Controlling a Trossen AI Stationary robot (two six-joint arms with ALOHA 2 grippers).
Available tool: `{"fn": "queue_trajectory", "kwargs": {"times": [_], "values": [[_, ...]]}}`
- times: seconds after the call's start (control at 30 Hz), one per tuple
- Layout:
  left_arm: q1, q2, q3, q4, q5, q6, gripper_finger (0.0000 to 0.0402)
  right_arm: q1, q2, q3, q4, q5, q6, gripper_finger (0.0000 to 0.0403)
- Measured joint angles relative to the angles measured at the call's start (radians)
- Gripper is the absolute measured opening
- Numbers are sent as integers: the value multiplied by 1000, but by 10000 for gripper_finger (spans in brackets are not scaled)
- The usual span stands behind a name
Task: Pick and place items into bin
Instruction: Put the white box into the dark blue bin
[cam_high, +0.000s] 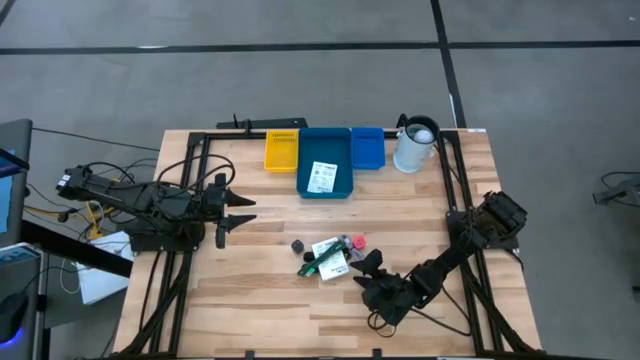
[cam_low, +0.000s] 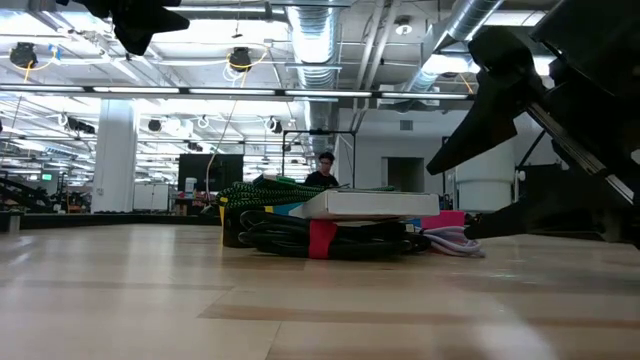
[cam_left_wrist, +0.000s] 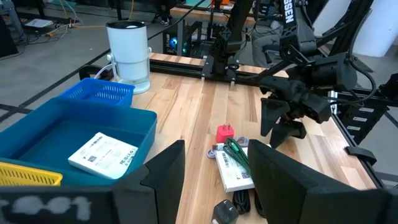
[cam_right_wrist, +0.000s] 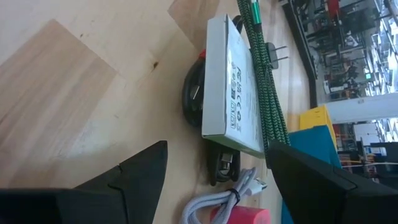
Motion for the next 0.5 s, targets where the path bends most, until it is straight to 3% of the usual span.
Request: {"fn": "queue_trajectory", "kwargs": {"times": [0.17, 0.5], "values": [[0, 0, 0, 0, 0, 0, 164, 0, 0, 0, 0, 0, 0, 257], [0, 0, 0, 0, 0, 0, 164, 0, 0, 0, 1, -12, 0, 145]]}}
